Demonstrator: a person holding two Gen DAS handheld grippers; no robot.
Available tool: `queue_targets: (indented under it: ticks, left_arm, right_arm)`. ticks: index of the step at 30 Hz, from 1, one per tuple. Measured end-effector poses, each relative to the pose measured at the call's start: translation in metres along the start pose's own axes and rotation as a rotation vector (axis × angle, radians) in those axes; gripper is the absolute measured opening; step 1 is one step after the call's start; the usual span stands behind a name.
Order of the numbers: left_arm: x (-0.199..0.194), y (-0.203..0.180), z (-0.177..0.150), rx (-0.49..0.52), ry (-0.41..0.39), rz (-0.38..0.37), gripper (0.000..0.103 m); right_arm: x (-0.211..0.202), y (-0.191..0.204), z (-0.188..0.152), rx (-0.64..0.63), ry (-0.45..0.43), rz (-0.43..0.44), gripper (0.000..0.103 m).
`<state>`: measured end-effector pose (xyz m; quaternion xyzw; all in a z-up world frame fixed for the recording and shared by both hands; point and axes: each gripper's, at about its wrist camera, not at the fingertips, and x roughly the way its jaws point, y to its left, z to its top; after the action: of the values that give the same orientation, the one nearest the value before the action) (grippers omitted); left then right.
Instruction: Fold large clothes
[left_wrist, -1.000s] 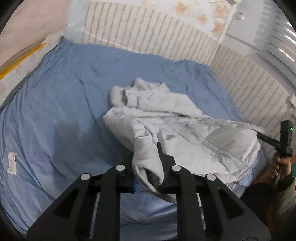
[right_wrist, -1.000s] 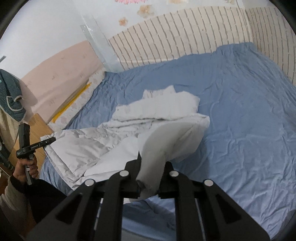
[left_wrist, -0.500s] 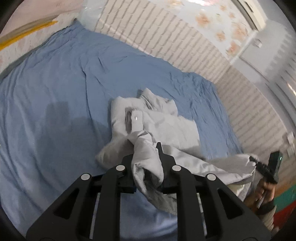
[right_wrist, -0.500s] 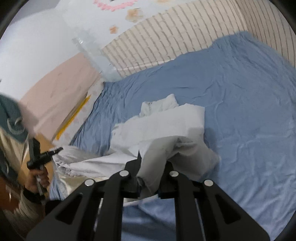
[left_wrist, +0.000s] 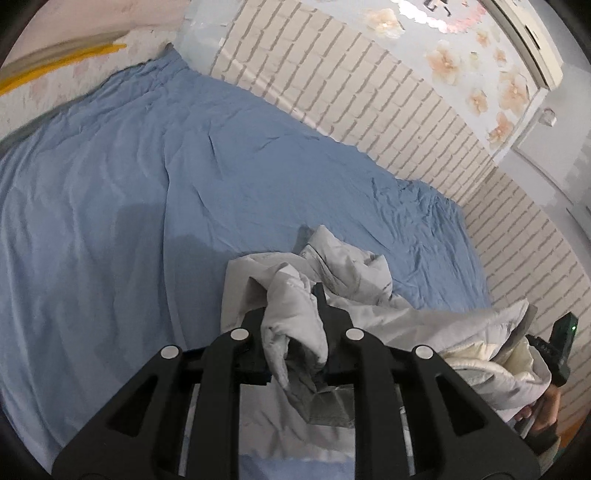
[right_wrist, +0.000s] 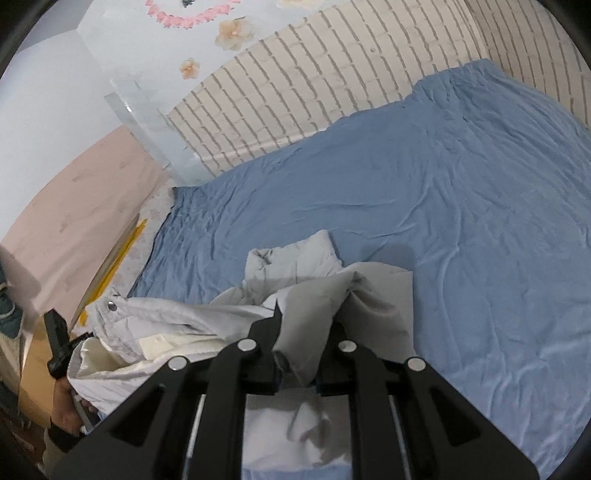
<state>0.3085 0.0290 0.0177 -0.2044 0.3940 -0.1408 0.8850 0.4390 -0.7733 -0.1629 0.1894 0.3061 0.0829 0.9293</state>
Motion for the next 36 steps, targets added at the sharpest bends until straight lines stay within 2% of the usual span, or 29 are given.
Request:
queue_targets:
  ticks: [3,6,7,9,10,11,14,16,18,19,21,24,25,26,27,28,29,30,33,36]
  left_arm:
    - [0.022,0.000,0.001,-0.002,0.016,0.013,0.018]
    - [0.048,-0.002,0.006,0.021,0.036,0.047,0.026]
    - [0.056,-0.004,0.009,0.036,0.038,0.064,0.034]
    - [0.069,-0.004,0.015,0.068,0.032,0.139,0.068]
    - [0.073,0.000,0.018,0.060,0.009,0.177,0.093]
    - [0.075,0.008,0.020,0.039,-0.008,0.193,0.100]
    - [0.082,0.025,0.022,0.003,0.011,0.150,0.100]
    - [0.078,0.021,0.021,0.061,-0.024,0.161,0.100]
    - [0.071,0.014,0.022,0.105,-0.075,0.189,0.100]
    - [0.062,0.011,0.025,0.129,-0.125,0.207,0.100]
    - [0.044,0.009,0.032,0.145,-0.185,0.227,0.100]
    - [0.006,0.010,0.048,0.109,-0.313,0.210,0.100]
    - [-0.003,0.010,0.051,0.099,-0.338,0.207,0.100]
    - [-0.013,0.010,0.053,0.091,-0.363,0.206,0.100]
    - [-0.020,0.009,0.054,0.091,-0.377,0.203,0.100]
    - [-0.025,0.006,0.055,0.103,-0.384,0.200,0.100]
    - [-0.029,0.002,0.054,0.122,-0.393,0.208,0.100]
    - [-0.032,-0.001,0.054,0.139,-0.398,0.215,0.100]
    - [-0.031,-0.007,0.049,0.198,-0.379,0.210,0.100]
    - [-0.011,-0.002,0.038,0.199,-0.304,0.185,0.100]
  right_arm:
    - [0.019,-0.003,0.000,0.010,-0.004,-0.013,0.012]
    - [0.037,-0.004,0.000,0.004,0.002,-0.046,0.012]
    - [0.041,-0.006,0.002,0.009,0.005,-0.057,0.012]
    - [0.054,-0.011,0.008,0.026,0.014,-0.093,0.014]
    - [0.060,-0.014,0.011,0.030,0.022,-0.112,0.016]
    - [0.068,-0.017,0.013,0.033,0.037,-0.122,0.018]
    - [0.087,-0.025,0.018,0.025,0.105,-0.108,0.025]
    - [0.083,-0.027,0.022,0.016,0.112,-0.077,0.030]
    - [0.070,-0.031,0.025,0.007,0.088,-0.036,0.035]
    - [0.067,-0.031,0.025,-0.008,0.082,-0.030,0.035]
    - [0.058,-0.026,0.024,-0.080,0.066,-0.047,0.036]
    - [0.045,-0.020,0.027,-0.105,0.041,-0.039,0.040]
    - [0.038,-0.021,0.031,-0.073,0.021,0.000,0.042]
    - [0.031,-0.024,0.036,-0.027,0.002,0.046,0.051]
    - [0.024,-0.027,0.041,0.025,-0.022,0.096,0.081]
    - [0.017,-0.028,0.044,0.054,-0.055,0.117,0.099]
    - [0.001,-0.026,0.049,0.068,-0.140,0.111,0.101]
    - [-0.009,-0.024,0.053,0.063,-0.186,0.113,0.101]
    - [-0.040,-0.014,0.063,0.049,-0.249,0.138,0.101]
    - [-0.048,-0.004,0.052,-0.099,-0.260,-0.020,0.101]
